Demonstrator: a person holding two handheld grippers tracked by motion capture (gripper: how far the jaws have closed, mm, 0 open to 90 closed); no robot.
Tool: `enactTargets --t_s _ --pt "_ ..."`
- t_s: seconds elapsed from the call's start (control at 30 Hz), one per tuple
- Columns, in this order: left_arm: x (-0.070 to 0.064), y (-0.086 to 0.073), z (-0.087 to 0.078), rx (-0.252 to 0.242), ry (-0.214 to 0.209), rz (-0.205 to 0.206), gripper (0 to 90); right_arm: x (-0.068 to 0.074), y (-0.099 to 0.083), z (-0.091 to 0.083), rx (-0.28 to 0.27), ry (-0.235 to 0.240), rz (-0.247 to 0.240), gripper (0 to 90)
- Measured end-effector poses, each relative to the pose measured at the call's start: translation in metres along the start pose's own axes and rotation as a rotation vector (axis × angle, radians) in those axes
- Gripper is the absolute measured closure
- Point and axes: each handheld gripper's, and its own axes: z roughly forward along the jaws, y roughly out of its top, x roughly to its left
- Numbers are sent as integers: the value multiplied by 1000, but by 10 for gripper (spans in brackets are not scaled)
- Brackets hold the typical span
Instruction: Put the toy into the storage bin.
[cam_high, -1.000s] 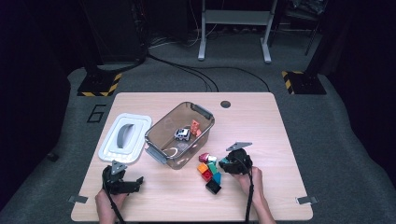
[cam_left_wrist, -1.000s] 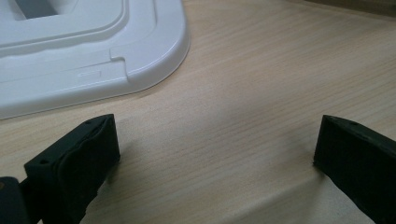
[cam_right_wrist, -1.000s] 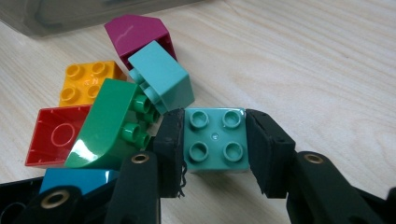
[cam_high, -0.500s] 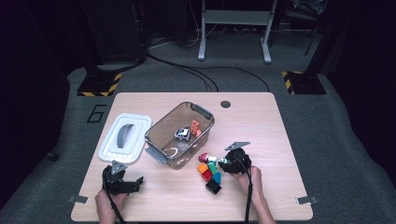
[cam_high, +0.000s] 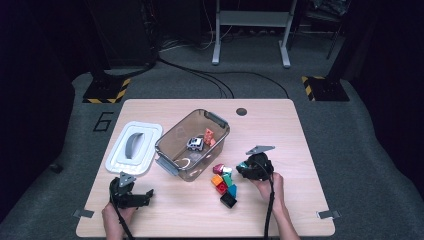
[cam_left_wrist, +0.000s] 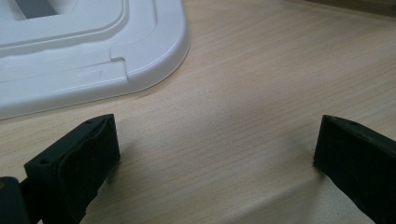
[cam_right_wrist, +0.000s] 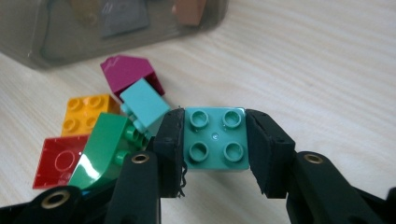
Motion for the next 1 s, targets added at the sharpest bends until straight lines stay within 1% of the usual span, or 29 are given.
enactTargets --t_s 0.1,0.17,0.2,0.23,0.27,0.33,0.4,0.43,0.47,0.67,0.7,0.73,0.77,0.8,0.9,0.93,1.0 --pt "0 0 0 0 0 0 0 -2 3 -2 -14 -1 1 591" --pt "0 0 0 0 0 0 0 -3 7 -4 -14 5 17 591" --pt "0 0 0 1 0 1 0 -5 10 -6 -27 0 11 591" --pt "0 0 0 1 0 1 0 -5 10 -6 -27 0 11 591" --pt "0 0 0 0 0 0 0 -7 13 -7 -42 2 13 590" --pt "0 0 0 0 0 0 0 -6 15 -8 -34 3 22 591" --pt "0 0 0 0 0 0 0 -7 18 -8 -44 -1 17 591" --pt "0 0 0 0 0 0 0 -8 19 -9 -41 0 14 591" --pt "0 0 0 0 0 0 0 -9 23 -10 -53 -1 13 590" --pt "0 0 0 3 -3 1 0 -10 31 -15 -60 -5 19 591" --pt "0 0 0 0 1 1 0 -11 33 -15 -68 -5 8 591" --pt "0 0 0 1 1 1 0 -11 35 -16 -63 -1 16 591" --pt "0 0 0 5 -2 2 0 -12 37 -16 -70 -5 10 591" --pt "0 0 0 5 -2 2 0 -13 39 -17 -68 -5 19 591" --pt "0 0 0 2 1 1 0 -14 42 -18 -73 -9 16 591" --pt "0 0 0 1 1 2 0 -15 44 -19 -75 -10 21 591" --pt "0 0 0 0 0 0 0 -17 50 -20 -83 -15 14 591"
